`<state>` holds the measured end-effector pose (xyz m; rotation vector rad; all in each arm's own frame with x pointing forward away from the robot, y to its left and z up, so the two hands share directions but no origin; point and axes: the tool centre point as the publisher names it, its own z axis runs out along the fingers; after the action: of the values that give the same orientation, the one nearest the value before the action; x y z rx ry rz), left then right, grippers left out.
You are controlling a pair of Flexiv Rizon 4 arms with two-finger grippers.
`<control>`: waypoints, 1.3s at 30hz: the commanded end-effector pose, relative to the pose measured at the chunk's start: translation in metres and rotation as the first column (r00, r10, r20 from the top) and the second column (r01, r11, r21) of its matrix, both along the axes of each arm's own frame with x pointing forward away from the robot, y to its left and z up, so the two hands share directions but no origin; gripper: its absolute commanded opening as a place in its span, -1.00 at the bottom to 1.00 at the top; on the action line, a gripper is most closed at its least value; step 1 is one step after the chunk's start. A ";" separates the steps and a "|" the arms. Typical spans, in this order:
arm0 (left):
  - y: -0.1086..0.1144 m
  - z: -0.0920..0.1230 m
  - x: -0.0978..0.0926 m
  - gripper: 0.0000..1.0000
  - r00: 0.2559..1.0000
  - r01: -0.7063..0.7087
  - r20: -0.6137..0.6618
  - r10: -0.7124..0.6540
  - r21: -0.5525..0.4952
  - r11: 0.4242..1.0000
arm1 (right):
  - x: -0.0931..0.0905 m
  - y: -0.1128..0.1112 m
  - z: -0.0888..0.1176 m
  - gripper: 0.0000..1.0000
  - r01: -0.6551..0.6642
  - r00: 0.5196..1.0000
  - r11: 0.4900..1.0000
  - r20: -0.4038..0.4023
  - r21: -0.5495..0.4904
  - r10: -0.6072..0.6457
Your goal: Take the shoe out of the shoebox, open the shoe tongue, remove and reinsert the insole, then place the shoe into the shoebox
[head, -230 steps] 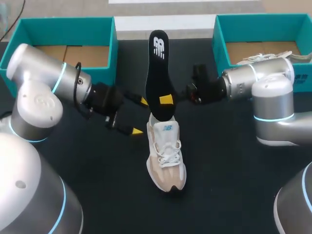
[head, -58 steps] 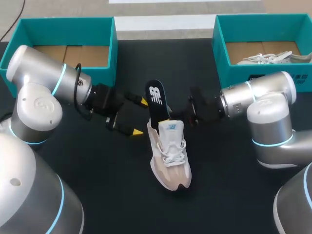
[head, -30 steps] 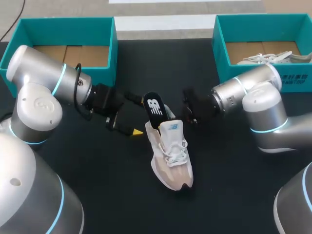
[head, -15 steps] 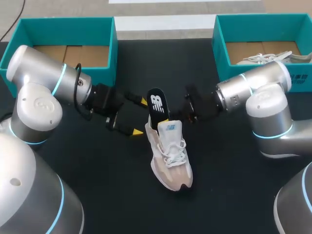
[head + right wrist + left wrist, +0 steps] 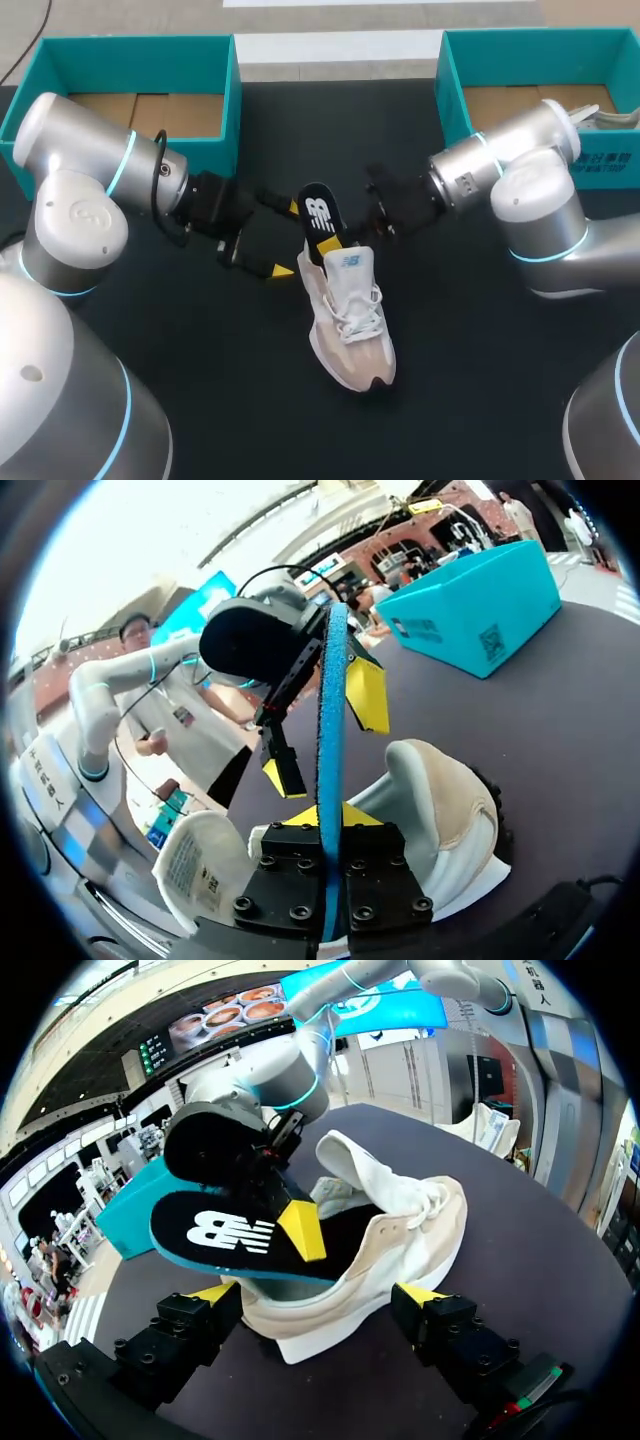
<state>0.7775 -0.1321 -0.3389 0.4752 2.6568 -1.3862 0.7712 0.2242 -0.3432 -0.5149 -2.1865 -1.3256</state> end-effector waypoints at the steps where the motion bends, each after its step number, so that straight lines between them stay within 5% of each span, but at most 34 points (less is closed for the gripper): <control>1: 0.000 0.000 -0.001 1.00 1.000 -0.001 0.001 0.001 0.002 1.000 | -0.004 -0.002 -0.004 -1.00 -0.013 1.000 0.999 -0.015 -0.052 0.012; 9: 0.000 0.000 -0.001 1.00 1.000 -0.001 0.001 0.001 0.002 1.000 | -0.036 -0.015 -0.023 -1.00 0.015 0.997 0.997 -0.072 -0.079 -0.021; 17: 0.000 0.000 -0.001 1.00 1.000 -0.001 0.001 0.001 0.002 1.000 | -0.042 -0.018 -0.022 -1.00 0.037 0.997 0.996 -0.058 -0.079 -0.042; 19: 0.000 0.000 -0.001 1.00 1.000 -0.001 0.001 0.001 0.002 1.000 | -0.039 -0.016 -0.016 -0.50 0.036 0.999 0.996 -0.036 -0.076 -0.038; 23: 0.000 0.000 -0.001 1.00 1.000 -0.001 0.001 0.001 0.002 1.000 | -0.034 -0.011 -0.006 -0.22 0.033 0.999 0.997 0.000 -0.072 -0.033; 32: 0.000 0.000 -0.001 1.00 1.000 -0.001 0.001 0.001 0.002 1.000 | -0.018 -0.006 0.004 -0.27 0.023 0.999 0.998 0.034 -0.064 -0.021; 33: 0.000 0.000 -0.001 1.00 1.000 -0.001 0.001 0.001 0.002 1.000 | -0.015 -0.006 0.003 -0.39 0.022 1.000 0.997 0.022 -0.073 -0.021; 35: 0.000 0.000 -0.001 1.00 1.000 -0.001 0.001 0.001 0.002 1.000 | -0.012 -0.006 0.004 -1.00 0.025 1.000 0.995 -0.006 -0.093 -0.025; 39: 0.000 0.000 -0.001 1.00 1.000 -0.001 0.001 0.001 0.002 1.000 | -0.011 -0.005 0.006 -1.00 -0.012 0.998 0.993 -0.067 -0.118 0.004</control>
<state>0.7775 -0.1321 -0.3389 0.4753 2.6568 -1.3862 0.7516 0.2159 -0.3386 -0.6074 -2.2119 -1.2181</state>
